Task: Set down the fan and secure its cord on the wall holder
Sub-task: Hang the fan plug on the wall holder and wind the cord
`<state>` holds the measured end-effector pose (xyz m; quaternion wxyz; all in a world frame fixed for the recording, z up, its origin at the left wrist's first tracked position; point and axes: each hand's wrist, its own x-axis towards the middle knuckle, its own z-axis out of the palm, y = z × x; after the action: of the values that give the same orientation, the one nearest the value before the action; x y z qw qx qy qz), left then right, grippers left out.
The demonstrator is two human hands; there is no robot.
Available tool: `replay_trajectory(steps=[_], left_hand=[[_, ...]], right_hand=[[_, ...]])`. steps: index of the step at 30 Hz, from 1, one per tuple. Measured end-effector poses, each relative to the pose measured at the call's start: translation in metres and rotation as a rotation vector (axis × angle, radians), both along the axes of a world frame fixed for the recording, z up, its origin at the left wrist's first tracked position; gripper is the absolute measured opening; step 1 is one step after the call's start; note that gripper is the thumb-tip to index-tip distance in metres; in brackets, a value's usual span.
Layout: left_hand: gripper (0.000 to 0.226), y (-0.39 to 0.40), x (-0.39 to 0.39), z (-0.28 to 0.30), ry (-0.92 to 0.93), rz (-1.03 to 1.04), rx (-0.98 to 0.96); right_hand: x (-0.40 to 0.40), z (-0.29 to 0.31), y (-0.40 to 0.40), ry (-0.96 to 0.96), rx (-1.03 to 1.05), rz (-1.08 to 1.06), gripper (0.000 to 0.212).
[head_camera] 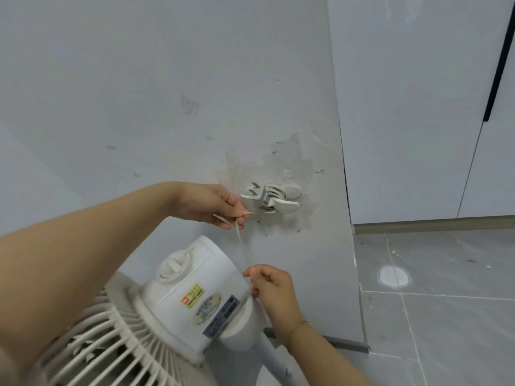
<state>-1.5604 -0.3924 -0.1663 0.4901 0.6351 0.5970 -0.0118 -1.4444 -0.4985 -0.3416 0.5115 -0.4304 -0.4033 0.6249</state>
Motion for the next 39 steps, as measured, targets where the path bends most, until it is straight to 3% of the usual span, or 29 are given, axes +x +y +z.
replay_trajectory(steps=[6, 11, 16, 19, 22, 25, 26, 28, 30, 32, 36, 39], left_hand=[[0.044, 0.0, -0.001, 0.014, -0.205, 0.218, -0.216], [0.02, -0.002, -0.004, 0.002, -0.275, 0.261, -0.156], [0.032, -0.007, 0.002, -0.007, -0.366, 0.435, -0.276], [0.024, -0.01, 0.004, -0.009, -0.365, 0.484, -0.259], [0.012, -0.009, 0.007, -0.007, -0.311, 0.528, -0.261], [0.011, -0.01, 0.012, -0.006, -0.274, 0.565, -0.273], [0.009, -0.01, 0.013, -0.007, -0.252, 0.56, -0.272], [0.011, -0.012, 0.015, -0.008, -0.205, 0.543, -0.254], [0.008, -0.014, 0.015, -0.009, -0.188, 0.539, -0.239], [0.005, -0.017, 0.016, -0.009, -0.189, 0.527, -0.243], [0.013, -0.02, 0.015, -0.011, -0.214, 0.49, -0.28], [0.006, -0.021, 0.013, -0.011, -0.24, 0.474, -0.294]], right_hand=[[0.001, 0.005, 0.011, 0.04, -0.03, 0.056, 0.019], [0.003, 0.02, 0.015, 0.047, 0.048, 0.068, 0.021], [0.012, 0.023, 0.02, 0.0, 0.103, 0.095, 0.02], [0.014, 0.023, 0.018, -0.048, 0.103, 0.143, 0.02], [0.021, 0.029, 0.02, -0.218, 0.16, 0.12, 0.021], [0.04, 0.045, 0.023, -0.654, 0.397, -0.25, 0.022], [0.048, 0.057, 0.021, -0.638, 0.471, -0.409, 0.019], [0.059, 0.085, 0.015, -0.398, 0.599, -0.539, 0.007], [0.059, 0.1, 0.013, -0.308, 0.663, -0.441, 0.019], [0.053, 0.096, 0.015, -0.389, 0.688, -0.317, 0.03], [0.048, 0.08, 0.023, -0.322, 0.645, -0.286, 0.024], [0.048, 0.081, 0.026, -0.21, 0.604, -0.25, 0.02]])
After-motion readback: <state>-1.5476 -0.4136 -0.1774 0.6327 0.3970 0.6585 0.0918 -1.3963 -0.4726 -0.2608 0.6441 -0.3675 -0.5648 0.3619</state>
